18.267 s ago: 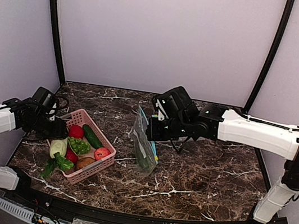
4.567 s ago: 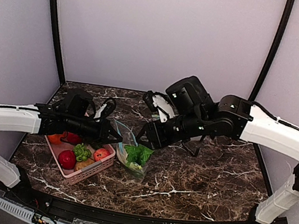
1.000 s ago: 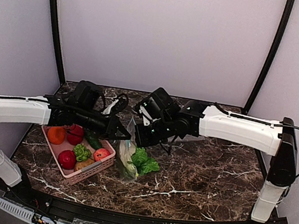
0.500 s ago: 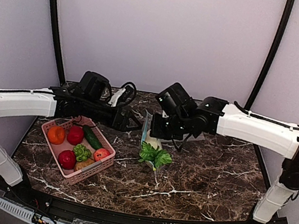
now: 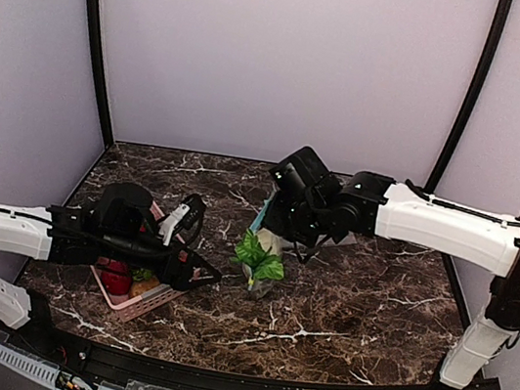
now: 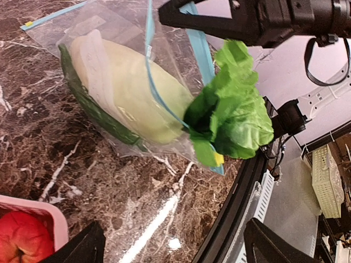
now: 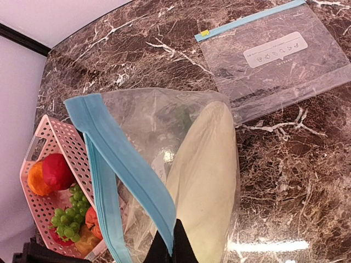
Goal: Place the food in the zip-top bag and seal the zipper
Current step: Pass from the right arm to the left
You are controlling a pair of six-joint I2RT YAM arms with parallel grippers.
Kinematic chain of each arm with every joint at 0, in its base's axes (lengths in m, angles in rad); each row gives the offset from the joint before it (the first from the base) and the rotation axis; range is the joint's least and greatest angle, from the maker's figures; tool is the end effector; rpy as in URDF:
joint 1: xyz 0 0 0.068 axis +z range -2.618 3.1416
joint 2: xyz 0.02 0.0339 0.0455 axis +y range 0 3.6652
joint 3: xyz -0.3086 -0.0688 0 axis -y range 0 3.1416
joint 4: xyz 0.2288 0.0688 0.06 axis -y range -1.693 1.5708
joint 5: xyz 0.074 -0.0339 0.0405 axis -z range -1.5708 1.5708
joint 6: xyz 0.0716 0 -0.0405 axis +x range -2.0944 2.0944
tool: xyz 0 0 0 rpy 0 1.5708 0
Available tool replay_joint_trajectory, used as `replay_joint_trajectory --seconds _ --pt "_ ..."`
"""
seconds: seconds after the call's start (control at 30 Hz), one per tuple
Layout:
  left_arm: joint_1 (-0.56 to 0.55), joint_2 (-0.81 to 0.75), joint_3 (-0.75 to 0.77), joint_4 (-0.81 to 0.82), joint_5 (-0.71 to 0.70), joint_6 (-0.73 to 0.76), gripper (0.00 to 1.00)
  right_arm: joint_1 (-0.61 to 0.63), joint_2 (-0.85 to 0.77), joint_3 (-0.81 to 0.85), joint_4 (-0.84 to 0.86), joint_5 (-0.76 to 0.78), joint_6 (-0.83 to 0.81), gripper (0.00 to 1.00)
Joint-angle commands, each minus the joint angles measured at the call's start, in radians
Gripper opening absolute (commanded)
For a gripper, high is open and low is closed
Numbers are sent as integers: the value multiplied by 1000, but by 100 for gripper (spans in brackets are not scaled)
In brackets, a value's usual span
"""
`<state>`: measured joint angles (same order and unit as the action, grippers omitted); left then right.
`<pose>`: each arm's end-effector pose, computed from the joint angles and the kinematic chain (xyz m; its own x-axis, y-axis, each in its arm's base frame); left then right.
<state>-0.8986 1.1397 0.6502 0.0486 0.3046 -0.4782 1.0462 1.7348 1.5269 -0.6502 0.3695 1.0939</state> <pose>0.1388 -0.2089 0.2785 -0.6572 0.1208 -0.7440 0.6904 0.4926 -0.5298 0.2221 0.3321 0.3229 -0.7859 0.2959 -0.5429 0.0205 0.8900 0.4555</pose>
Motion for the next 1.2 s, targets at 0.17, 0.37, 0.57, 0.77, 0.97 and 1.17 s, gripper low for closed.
replay_joint_trajectory --seconds 0.17,0.37,0.57,0.77,0.97,1.17 --pt "-67 55 -29 193 -23 -74 71 -3 18 54 28 31 107 0" --pt "-93 129 23 211 -5 -63 67 -3 10 49 27 33 113 0" --pt "-106 169 44 239 -5 -58 62 -3 0 44 26 35 116 0" --pt "-109 221 71 246 -7 -50 57 -2 -1 46 4 49 138 0" --pt "-110 248 98 249 6 -43 54 -3 9 51 -8 54 141 0" --pt "-109 282 127 243 10 -52 37 -3 9 49 -19 59 141 0"
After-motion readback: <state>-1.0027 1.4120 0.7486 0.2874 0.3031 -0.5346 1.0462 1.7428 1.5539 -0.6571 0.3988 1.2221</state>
